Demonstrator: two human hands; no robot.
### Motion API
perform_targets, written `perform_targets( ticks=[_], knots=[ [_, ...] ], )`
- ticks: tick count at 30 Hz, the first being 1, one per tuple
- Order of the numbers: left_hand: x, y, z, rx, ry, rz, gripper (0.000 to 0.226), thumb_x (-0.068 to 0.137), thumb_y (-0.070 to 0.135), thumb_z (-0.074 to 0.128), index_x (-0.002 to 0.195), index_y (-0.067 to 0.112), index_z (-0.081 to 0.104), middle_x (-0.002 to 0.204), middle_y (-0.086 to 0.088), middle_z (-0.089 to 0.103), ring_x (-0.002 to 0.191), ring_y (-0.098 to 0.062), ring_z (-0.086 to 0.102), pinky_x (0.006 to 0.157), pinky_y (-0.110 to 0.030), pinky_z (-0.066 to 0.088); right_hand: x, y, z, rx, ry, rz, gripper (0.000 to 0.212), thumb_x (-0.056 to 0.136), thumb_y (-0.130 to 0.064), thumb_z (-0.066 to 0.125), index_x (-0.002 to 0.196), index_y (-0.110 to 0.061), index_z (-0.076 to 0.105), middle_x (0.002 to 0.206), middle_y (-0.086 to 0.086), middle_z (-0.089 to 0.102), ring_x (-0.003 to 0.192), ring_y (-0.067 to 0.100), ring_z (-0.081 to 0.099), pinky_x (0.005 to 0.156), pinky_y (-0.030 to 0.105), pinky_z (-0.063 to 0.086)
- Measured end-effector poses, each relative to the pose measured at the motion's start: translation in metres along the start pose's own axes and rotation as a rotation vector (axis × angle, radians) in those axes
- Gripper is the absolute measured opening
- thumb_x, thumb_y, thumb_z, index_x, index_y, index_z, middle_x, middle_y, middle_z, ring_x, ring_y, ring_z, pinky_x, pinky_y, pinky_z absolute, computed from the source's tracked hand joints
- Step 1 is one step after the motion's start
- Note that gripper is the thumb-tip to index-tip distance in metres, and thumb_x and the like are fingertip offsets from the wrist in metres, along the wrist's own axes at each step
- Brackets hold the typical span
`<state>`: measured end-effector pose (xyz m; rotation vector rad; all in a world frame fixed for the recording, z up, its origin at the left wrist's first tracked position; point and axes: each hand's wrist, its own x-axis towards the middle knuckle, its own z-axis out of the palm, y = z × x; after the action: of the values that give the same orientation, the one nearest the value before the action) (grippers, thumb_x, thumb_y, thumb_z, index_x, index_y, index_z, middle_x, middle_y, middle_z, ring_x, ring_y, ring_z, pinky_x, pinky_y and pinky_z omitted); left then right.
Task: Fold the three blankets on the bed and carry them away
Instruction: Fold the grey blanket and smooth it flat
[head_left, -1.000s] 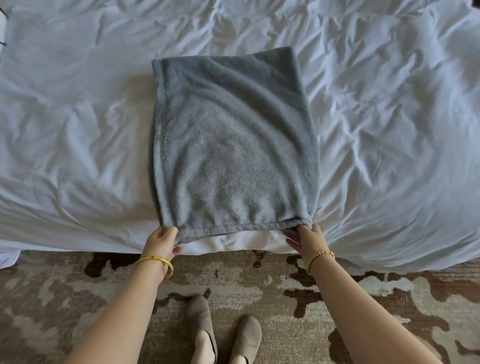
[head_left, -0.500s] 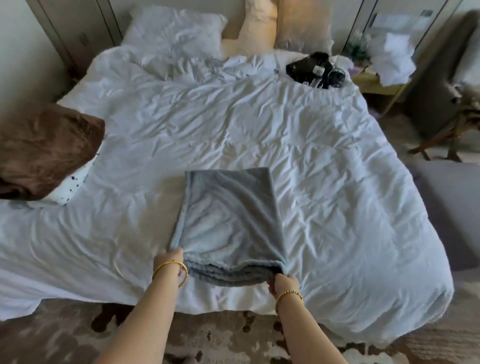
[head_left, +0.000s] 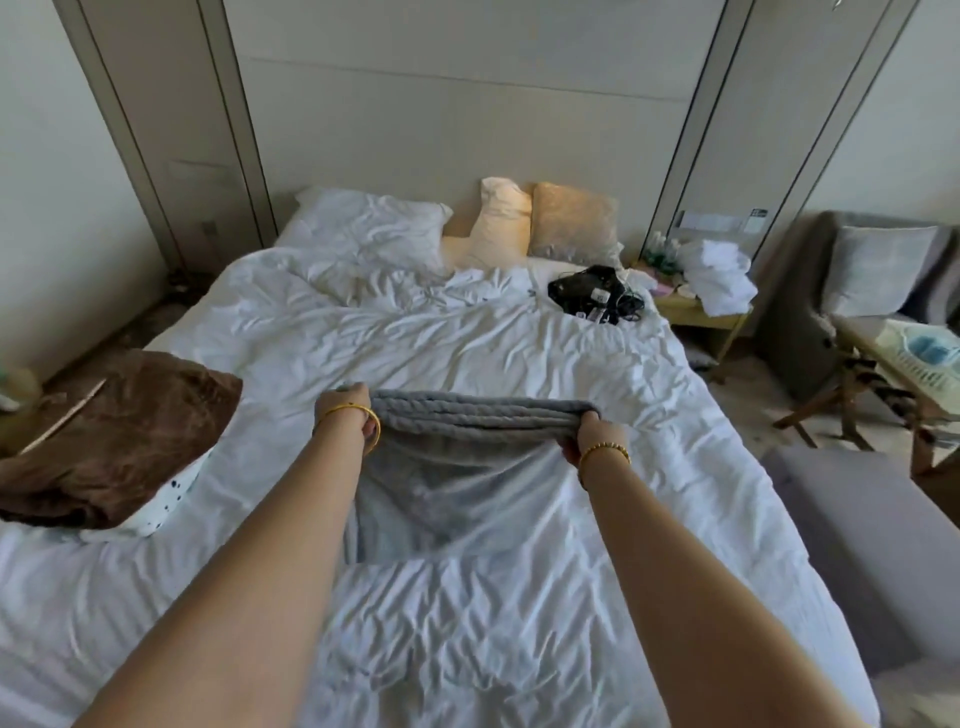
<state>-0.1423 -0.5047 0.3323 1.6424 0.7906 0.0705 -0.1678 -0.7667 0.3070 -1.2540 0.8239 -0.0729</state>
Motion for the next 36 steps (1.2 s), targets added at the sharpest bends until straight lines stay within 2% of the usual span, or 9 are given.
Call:
perform_targets(
  ticks=[2,5,10,13,15,22,27,30,36],
  knots=[
    [0.021,0.027,0.001,-0.123,-0.034,-0.012,0.033,0.091,0.018,0.045,0.118,0.001,0.052,0.085,-0.012,0.056,0.06,-0.021,0.048,0.038,-0.019,0.044,0.005,-0.028,0.021,0.025,-0.006,-0.019,0.009,0.095,-0.011,0.045,0.093,-0.007,0.053,0.075,0.01,0.05,0.059,0.021,0.052,0.03,0.018,0.044],
    [0.056,0.058,0.005,-0.219,-0.076,-0.059,0.03,0.089,0.016,0.047,0.116,0.003,0.05,0.089,-0.013,0.056,0.078,-0.028,0.059,0.078,-0.036,0.052,0.018,-0.063,0.056,-0.06,-0.01,-0.089,0.019,0.093,-0.001,0.041,0.104,-0.007,0.056,0.09,0.011,0.054,0.073,0.022,0.056,0.032,0.018,0.046],
    [0.118,0.129,0.019,-0.091,-0.06,0.049,0.03,0.091,0.019,0.044,0.064,0.004,0.042,0.025,-0.005,0.042,0.02,-0.011,0.042,0.047,-0.029,0.037,0.032,-0.132,0.117,-0.318,-0.127,-0.314,0.037,0.096,-0.003,0.037,0.133,-0.002,0.042,0.113,0.013,0.057,0.09,0.022,0.058,0.062,0.021,0.05],
    [0.147,0.179,0.034,-0.058,0.015,0.349,0.028,0.088,0.019,0.047,0.108,0.0,0.056,0.098,-0.017,0.068,0.089,-0.028,0.068,0.079,-0.039,0.053,0.039,-0.176,0.151,-0.37,0.085,-0.606,0.035,0.094,-0.011,0.045,0.128,-0.011,0.052,0.13,0.012,0.054,0.116,0.028,0.053,0.069,0.019,0.044],
    [0.159,0.185,0.045,0.148,-0.127,0.347,0.039,0.09,0.017,0.049,0.125,0.001,0.047,0.116,-0.021,0.059,0.096,-0.038,0.063,0.075,-0.04,0.056,0.038,-0.185,0.166,-0.608,0.15,-0.579,0.038,0.094,-0.022,0.051,0.132,-0.015,0.049,0.136,0.008,0.05,0.124,0.025,0.049,0.082,0.019,0.045],
    [0.202,0.186,0.062,-0.319,-0.244,0.05,0.056,0.088,0.011,0.057,0.135,0.012,0.028,0.122,-0.016,0.05,0.058,-0.016,0.049,0.033,-0.017,0.044,0.083,-0.177,0.175,-0.374,0.211,-0.516,0.039,0.087,0.0,0.036,0.11,-0.011,0.065,0.09,0.008,0.053,0.087,0.026,0.052,0.07,0.031,0.047],
    [0.211,0.189,0.073,-0.363,-0.23,0.114,0.012,0.091,0.018,0.046,0.099,0.01,0.043,0.08,-0.007,0.047,0.05,-0.014,0.041,0.035,-0.013,0.039,0.098,-0.182,0.182,-0.241,0.297,-0.502,0.024,0.085,-0.008,0.04,0.064,-0.01,0.051,0.059,0.001,0.042,0.069,0.021,0.045,0.061,0.029,0.034],
    [0.221,0.198,0.071,-0.235,-0.3,0.086,0.018,0.088,0.026,0.043,0.079,0.013,0.051,0.073,-0.002,0.042,0.053,-0.013,0.04,0.037,-0.01,0.036,0.11,-0.194,0.183,-0.227,0.299,-0.46,0.028,0.084,-0.01,0.041,0.057,-0.013,0.043,0.06,0.002,0.043,0.058,0.016,0.043,0.061,0.031,0.037],
    [0.245,0.184,0.09,-0.155,-0.305,-0.042,0.021,0.086,0.03,0.052,0.1,0.014,0.054,0.074,-0.002,0.047,0.056,-0.012,0.046,0.038,-0.013,0.04,0.148,-0.19,0.185,-0.38,0.189,-0.31,0.015,0.088,-0.013,0.042,0.074,-0.01,0.047,0.07,0.005,0.047,0.064,0.019,0.048,0.056,0.028,0.041]
  ],
)
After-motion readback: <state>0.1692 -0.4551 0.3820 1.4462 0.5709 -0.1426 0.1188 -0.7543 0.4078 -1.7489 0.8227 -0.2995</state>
